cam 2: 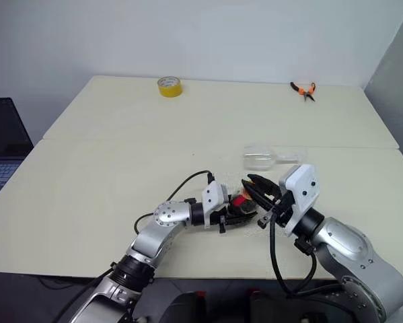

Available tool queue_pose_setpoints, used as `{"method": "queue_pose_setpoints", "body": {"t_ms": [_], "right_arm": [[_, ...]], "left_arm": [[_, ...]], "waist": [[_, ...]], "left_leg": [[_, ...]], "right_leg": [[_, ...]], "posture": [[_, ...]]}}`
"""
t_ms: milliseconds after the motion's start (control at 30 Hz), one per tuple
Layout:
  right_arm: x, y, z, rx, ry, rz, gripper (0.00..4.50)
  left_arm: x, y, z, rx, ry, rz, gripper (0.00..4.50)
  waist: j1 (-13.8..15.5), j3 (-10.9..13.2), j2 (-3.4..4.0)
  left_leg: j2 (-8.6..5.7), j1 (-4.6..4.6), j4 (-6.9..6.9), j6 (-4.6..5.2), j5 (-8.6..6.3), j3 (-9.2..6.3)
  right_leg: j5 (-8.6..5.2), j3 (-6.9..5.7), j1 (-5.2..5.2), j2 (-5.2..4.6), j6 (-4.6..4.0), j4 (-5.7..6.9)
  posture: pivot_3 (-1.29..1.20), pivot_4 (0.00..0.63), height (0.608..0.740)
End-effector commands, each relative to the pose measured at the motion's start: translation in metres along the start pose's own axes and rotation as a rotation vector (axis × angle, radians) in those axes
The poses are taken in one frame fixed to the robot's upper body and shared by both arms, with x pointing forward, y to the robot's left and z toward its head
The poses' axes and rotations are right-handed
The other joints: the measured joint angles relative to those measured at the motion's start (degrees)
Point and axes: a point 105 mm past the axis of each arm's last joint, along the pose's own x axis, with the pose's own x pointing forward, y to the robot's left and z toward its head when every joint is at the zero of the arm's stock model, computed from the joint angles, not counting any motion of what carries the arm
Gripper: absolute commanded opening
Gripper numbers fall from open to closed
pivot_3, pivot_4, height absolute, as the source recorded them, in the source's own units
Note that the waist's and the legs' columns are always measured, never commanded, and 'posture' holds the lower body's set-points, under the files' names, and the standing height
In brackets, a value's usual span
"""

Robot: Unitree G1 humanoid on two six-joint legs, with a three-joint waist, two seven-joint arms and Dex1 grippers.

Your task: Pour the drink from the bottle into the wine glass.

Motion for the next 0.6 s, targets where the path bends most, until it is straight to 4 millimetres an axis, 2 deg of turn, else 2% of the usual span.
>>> {"method": "queue_pose_setpoints", "body": {"t_ms": [33, 267, 367, 567, 600], "right_arm": [[-0.001, 0.002, 0.007, -0.029, -0.013, 0.015, 0.00], [-0.005, -0.001, 0.020, 0.001, -0.073, 0.031, 0.00], [-0.008, -0.002, 0.024, 0.010, -0.081, 0.039, 0.56], [-0.011, 0.005, 0.022, 0.007, -0.021, 0.102, 2.61], [-0.010, 0.004, 0.019, -0.001, 0.003, 0.097, 2.62]], "left_arm": [[0.003, -0.003, 0.016, 0.049, -0.054, -0.014, 1.82], [0.003, -0.002, 0.015, 0.050, -0.052, -0.006, 1.82], [0.003, -0.002, 0.015, 0.053, -0.050, -0.004, 1.82], [0.002, -0.001, 0.014, 0.057, -0.046, -0.005, 1.82], [0.002, -0.002, 0.014, 0.058, -0.045, -0.006, 1.82]], "waist": [[0.00, 0.00, 0.00], [0.02, 0.01, 0.01], [0.05, 0.01, 0.01], [0.05, 0.01, 0.02], [0.05, 0.01, 0.02]], "left_leg": [[0.00, 0.00, 0.00, 0.00, 0.00, -0.01], [-0.01, -0.01, 0.00, 0.00, 0.00, -0.06], [-0.01, -0.02, 0.00, 0.00, 0.00, -0.08], [-0.02, -0.02, 0.00, 0.01, 0.00, -0.08], [-0.01, -0.03, 0.00, 0.01, 0.00, -0.08]], "right_leg": [[0.00, 0.00, 0.00, 0.00, 0.00, 0.00], [0.00, -0.06, 0.03, -0.01, 0.00, -0.03], [0.00, -0.07, 0.04, -0.02, 0.00, -0.04], [0.00, -0.07, 0.04, -0.03, -0.01, -0.04], [0.00, -0.08, 0.04, -0.03, -0.01, -0.04]], "posture": [[0.00, 0.150, 0.740], [0.00, 0.150, 0.740], [0.00, 0.150, 0.740], [0.00, 0.150, 0.740], [0.00, 0.150, 0.740]]}}
